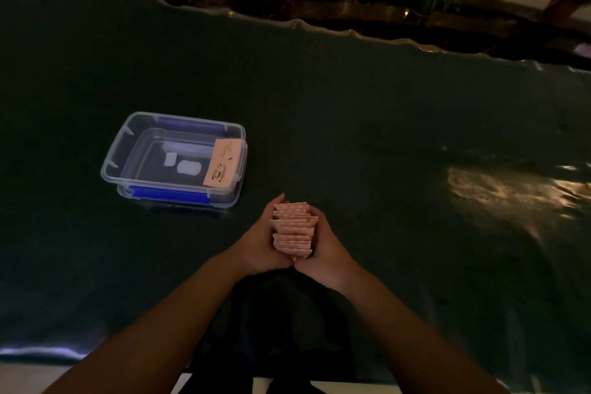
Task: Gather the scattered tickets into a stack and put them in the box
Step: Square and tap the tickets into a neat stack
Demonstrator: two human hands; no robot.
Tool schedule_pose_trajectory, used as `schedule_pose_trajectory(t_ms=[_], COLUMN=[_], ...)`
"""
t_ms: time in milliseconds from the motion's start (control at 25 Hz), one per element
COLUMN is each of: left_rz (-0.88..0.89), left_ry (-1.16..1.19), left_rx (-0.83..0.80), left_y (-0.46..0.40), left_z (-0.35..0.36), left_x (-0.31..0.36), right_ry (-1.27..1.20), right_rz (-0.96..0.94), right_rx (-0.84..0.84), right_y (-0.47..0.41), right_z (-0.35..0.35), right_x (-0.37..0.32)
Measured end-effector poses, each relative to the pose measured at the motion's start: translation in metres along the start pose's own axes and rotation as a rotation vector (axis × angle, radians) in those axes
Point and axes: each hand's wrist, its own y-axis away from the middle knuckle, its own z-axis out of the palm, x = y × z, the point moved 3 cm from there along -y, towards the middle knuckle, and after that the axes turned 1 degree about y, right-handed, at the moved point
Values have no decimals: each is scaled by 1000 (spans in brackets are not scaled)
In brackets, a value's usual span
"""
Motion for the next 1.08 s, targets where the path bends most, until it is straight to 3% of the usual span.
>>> schedule_pose_trajectory(t_ms=[160, 320, 480, 640, 800, 1080], left_rz=[-42, -16, 19, -2, 40, -11], left_ry=[-108, -133, -128, -131, -149, -41], left_rx=[-37, 68, 53, -9, 97, 111], left_y=[-3, -3, 0, 3, 3, 3], left_z=[7, 8, 5, 4, 2, -3], left_x=[-5, -1, 5, 6, 11, 5], right_ry=[55, 56, 86, 142, 156, 94], right_rz=[53, 62, 39, 42, 55, 75], right_rx=[-87, 23, 40, -47, -4, -23], right_y=[-2, -3, -2, -1, -5, -8], right_z=[4, 4, -2, 1, 2, 6], right_x=[4, 9, 4, -1, -1, 2])
